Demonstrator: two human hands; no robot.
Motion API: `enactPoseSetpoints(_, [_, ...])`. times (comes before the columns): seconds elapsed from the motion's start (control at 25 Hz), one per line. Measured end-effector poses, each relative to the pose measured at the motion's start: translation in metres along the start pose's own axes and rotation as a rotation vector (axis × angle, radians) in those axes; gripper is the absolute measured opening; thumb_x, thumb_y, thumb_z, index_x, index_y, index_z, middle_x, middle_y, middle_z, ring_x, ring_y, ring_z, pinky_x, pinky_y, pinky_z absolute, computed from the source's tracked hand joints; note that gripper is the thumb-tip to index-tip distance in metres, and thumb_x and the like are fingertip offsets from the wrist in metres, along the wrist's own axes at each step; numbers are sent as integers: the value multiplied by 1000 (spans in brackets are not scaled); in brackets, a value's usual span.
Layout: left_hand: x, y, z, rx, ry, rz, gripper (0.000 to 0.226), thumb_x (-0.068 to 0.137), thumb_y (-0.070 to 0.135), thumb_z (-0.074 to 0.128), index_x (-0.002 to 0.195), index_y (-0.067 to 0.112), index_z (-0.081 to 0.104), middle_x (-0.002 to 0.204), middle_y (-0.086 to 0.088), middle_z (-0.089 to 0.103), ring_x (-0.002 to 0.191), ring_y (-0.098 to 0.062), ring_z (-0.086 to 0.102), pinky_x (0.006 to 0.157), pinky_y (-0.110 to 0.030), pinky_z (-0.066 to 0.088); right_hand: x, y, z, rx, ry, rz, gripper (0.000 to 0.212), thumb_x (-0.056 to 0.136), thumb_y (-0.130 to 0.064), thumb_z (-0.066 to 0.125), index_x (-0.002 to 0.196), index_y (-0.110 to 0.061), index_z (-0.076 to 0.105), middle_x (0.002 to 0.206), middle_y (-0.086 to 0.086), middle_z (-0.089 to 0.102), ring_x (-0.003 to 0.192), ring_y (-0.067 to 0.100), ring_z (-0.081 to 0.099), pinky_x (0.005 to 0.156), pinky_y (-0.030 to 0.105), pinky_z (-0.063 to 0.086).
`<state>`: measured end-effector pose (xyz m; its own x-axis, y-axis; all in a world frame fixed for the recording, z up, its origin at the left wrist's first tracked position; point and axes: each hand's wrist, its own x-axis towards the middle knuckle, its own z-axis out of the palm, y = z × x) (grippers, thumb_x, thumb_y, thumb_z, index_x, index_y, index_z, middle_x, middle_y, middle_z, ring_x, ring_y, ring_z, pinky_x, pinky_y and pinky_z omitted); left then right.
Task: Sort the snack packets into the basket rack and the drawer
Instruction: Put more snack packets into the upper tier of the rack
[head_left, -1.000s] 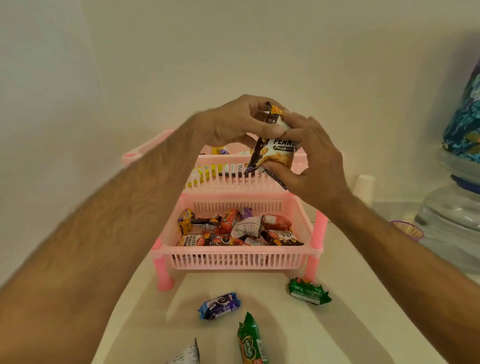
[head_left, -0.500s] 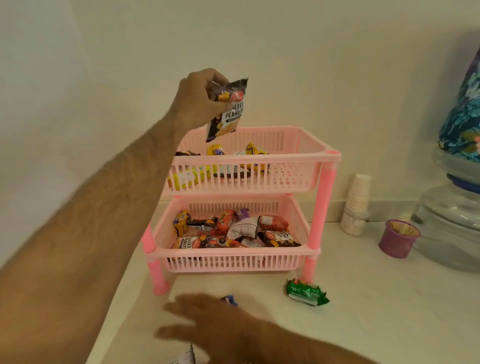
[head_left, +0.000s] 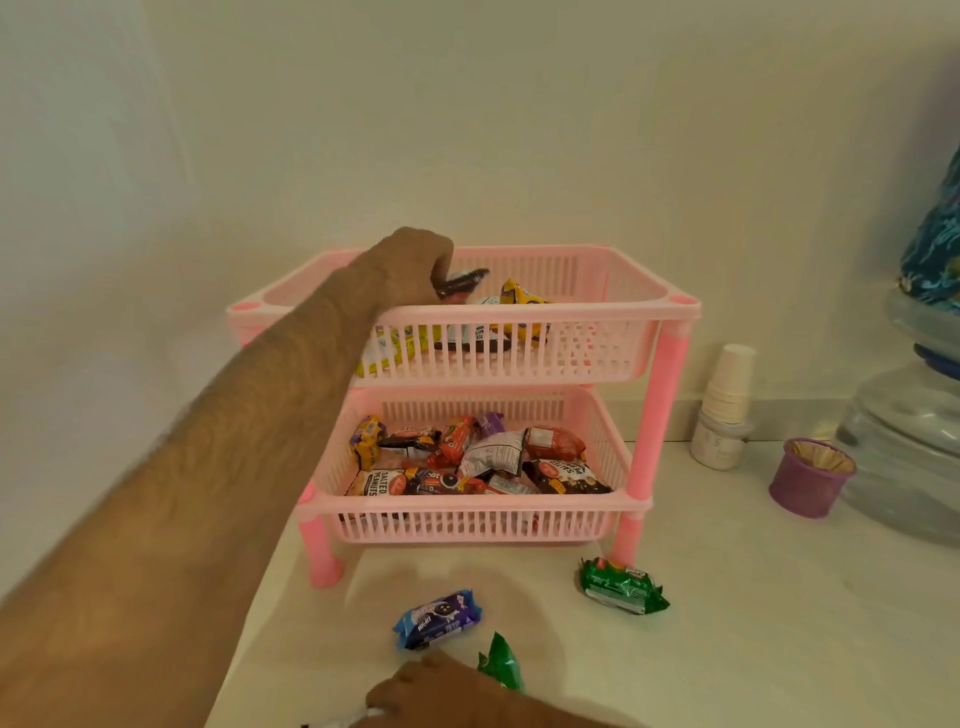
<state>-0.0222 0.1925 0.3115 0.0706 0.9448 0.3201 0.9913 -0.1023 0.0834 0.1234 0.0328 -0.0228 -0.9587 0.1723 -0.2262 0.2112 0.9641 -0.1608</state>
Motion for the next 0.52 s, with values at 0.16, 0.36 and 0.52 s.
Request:
enactPoseSetpoints(0.16, [-4,4,1,-143,-175,50,27,87,23,76,112,18,67,115,1,66,99,-18,65,82,-32,55,-16,11,-10,-70,117,50,32,103,-14,45,133,-7,51,126,25,52,116,52,42,100,65,32])
enactPoseSetpoints(0.36, [-11,7,-3,-340,-369,100,33,99,44,56,128,32,65,111,10,74,86,-9,73,77,-29,56,-40,22,-39,-73,264,5,35,97,-14,57,132,-14,54,129,16,62,120,38,52,102,56,41])
enactPoseSetpoints(0.52, [-8,8,0,-422,-91,83,40,102,48,47,130,25,64,127,1,68,110,-19,65,96,-36,49,-70,25,-69,-189,524,-70,38,89,-21,68,126,-20,59,124,2,68,115,22,59,102,42,48])
